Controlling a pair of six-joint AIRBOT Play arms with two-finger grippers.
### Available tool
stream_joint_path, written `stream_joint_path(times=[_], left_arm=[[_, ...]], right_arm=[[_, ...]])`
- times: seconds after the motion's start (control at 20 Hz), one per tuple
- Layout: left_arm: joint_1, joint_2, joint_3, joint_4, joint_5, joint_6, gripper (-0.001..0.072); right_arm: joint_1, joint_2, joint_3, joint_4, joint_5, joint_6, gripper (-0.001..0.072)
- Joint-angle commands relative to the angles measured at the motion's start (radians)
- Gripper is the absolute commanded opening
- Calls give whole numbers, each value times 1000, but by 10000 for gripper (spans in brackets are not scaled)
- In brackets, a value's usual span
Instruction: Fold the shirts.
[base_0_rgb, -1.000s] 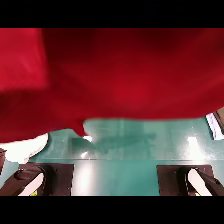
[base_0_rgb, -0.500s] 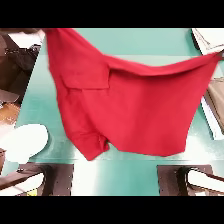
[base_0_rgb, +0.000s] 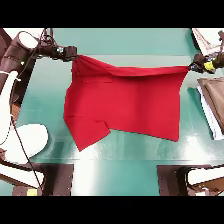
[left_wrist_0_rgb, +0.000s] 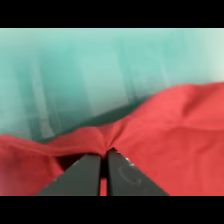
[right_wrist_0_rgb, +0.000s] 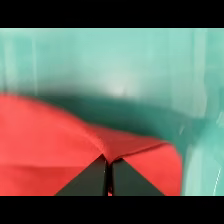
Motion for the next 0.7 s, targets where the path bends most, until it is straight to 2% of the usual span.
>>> stream_joint_path(times=[0.0, 0.25, 0.4, 0.65], left_arm=[[27, -23, 15, 3, 29, 89, 27], [108, -23, 6, 8, -201, 185, 27], [124, -23, -47, 14, -288, 211, 27], [124, -23, -156, 56, -310, 202, 27]], right_arm=[[1, -20, -4, 0, -83, -47, 14], [31, -16, -20, -3, 93, -81, 13], [62, 28, -147, -2, 55, -80, 13], [123, 99, -366, 0, -48, -80, 15]])
